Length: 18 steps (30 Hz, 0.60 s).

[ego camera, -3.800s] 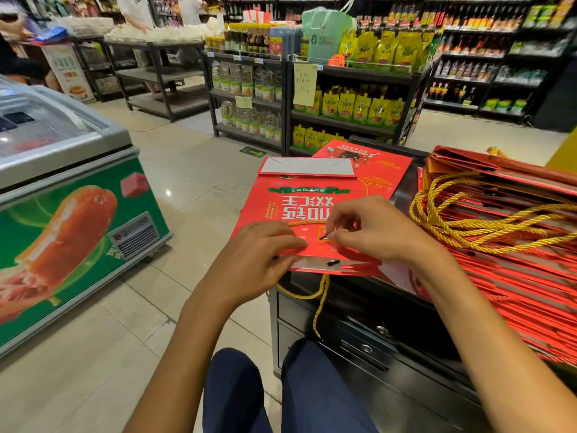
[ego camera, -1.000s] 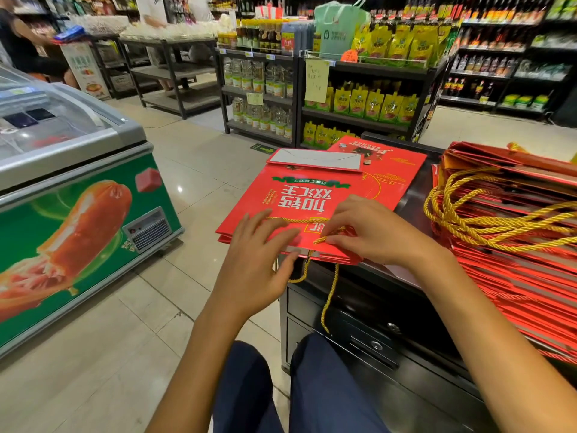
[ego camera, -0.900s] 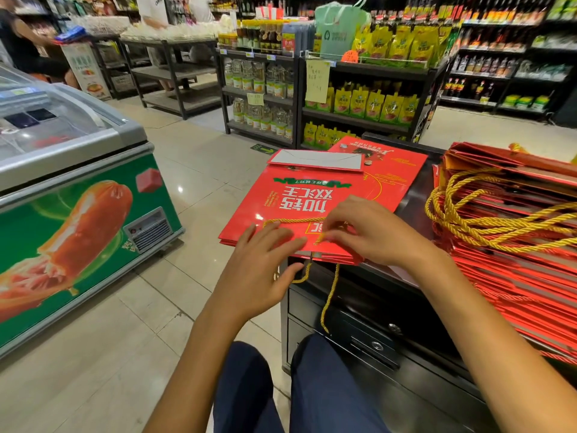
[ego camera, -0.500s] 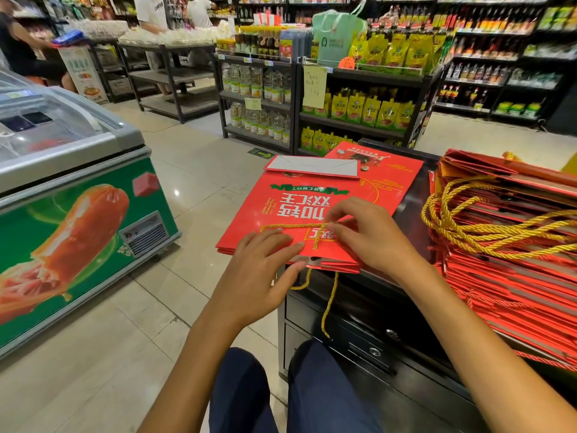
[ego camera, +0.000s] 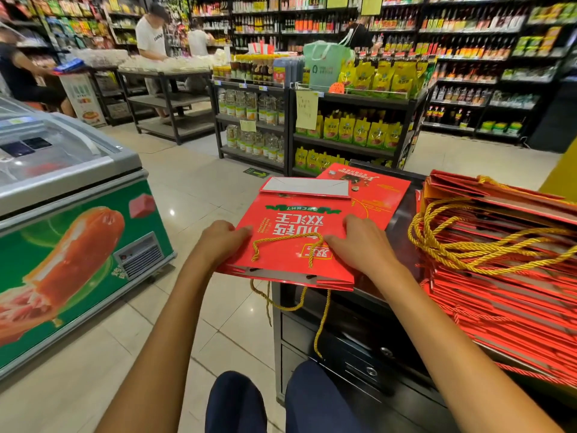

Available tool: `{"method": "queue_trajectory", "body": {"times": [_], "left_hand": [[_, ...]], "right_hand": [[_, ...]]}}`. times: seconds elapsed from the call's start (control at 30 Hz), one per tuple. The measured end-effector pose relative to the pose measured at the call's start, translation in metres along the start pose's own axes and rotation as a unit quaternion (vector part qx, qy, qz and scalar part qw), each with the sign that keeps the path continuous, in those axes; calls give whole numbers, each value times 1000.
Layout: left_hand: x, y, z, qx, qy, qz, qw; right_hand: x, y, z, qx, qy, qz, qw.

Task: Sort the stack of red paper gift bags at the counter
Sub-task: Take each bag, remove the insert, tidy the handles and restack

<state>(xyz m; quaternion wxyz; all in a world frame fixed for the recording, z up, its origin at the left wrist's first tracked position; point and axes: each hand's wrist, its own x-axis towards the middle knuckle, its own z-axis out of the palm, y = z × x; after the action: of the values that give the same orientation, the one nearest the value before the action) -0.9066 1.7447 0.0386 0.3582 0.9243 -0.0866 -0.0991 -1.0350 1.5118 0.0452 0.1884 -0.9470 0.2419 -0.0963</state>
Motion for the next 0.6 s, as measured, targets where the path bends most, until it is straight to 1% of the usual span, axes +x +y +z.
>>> {"method": "queue_trajectory", "body": {"times": [0.07, 0.17, 0.3, 0.37, 0.47, 0.53, 0.6], "left_hand": [[2, -2, 4, -41, -10, -3, 999], [-6, -6, 5, -110, -11, -3, 994], [-23, 1, -16, -188, 35, 0, 981], [-30, 10, -34, -198, 68, 16, 978], [-38, 35, -65, -206, 90, 46, 973], [-40, 60, -82, -193, 97, 79, 973], [-36, 88, -93, -192, 87, 109, 971]], "right_hand": [[0, -3, -4, -2, -3, 15, 1000], [-1, -7, -8, 27, -1, 33, 999], [-4, -20, -20, 58, 11, 14, 998], [-4, -30, -35, 58, 23, -2, 998], [-3, -48, -70, 50, 64, -33, 996], [0, -56, -102, 54, 94, -37, 993], [6, -55, -136, 55, 121, -37, 990]]}}
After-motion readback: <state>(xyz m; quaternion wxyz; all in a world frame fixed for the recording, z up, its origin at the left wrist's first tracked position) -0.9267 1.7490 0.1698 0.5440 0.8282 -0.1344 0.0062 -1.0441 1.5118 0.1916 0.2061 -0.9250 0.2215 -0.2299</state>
